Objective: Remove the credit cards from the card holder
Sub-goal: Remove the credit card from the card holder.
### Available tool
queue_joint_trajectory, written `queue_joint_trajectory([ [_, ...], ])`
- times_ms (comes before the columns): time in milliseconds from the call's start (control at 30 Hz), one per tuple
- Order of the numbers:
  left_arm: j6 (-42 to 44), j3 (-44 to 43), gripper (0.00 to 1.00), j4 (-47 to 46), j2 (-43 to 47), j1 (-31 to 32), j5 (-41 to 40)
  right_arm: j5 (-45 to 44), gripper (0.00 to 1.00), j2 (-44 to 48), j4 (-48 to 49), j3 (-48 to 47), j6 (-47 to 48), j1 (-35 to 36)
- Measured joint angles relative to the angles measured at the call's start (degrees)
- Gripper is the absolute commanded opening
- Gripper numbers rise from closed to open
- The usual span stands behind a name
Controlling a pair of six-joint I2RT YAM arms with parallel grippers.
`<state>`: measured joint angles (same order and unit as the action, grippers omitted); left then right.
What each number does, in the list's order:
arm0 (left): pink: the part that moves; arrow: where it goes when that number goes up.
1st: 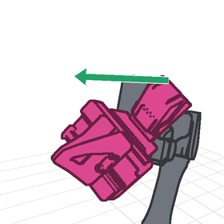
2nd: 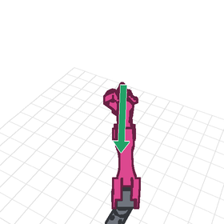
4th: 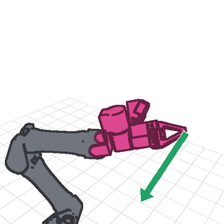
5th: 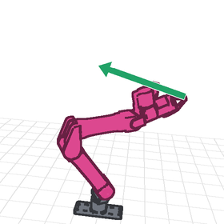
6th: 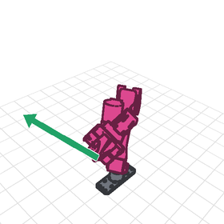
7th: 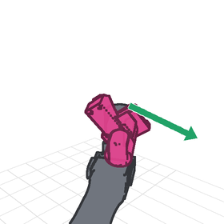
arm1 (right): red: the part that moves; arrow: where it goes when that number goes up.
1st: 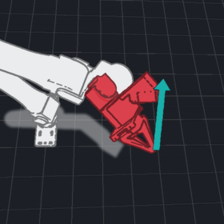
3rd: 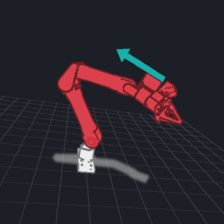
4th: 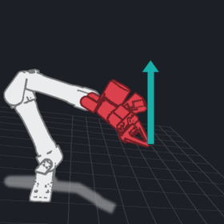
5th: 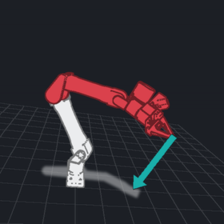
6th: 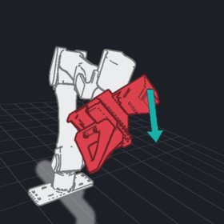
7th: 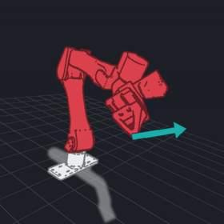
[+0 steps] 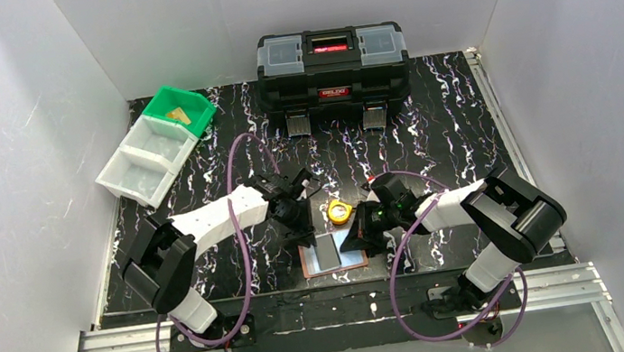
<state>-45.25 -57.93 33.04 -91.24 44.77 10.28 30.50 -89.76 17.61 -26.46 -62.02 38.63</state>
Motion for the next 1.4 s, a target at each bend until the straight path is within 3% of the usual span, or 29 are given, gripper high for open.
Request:
queue_joint_trajectory([
  [267, 0.7, -1.2, 0.02, 0.3, -2.3, 1.4, 0.0, 0.5, 0.24, -0.1, 0.1, -0.1, 0.0, 0.0],
  [500, 0.7, -0.7, 0.0, -0.1, -5.2, 1.5, 0.0, 1.2, 0.26, -0.1, 0.4, -0.4, 0.1, 0.0],
  [733, 0.4, -0.6, 0.0, -0.6, -5.4, 1.5, 0.2, 1.4, 0.21, -1.3, 0.5, -1.5, 0.1, 1.4],
  [1133, -1.3, -0.6, 0.0, -0.6, -5.6, 1.5, 0.2, 2.1, 0.02, -3.0, 1.5, -1.9, -0.4, 1.9],
  [1400, -2.2, -0.4, 0.0, -0.5, -5.6, 1.5, -0.2, 2.1, 0.01, -3.0, 1.9, -1.7, -0.6, 1.9],
])
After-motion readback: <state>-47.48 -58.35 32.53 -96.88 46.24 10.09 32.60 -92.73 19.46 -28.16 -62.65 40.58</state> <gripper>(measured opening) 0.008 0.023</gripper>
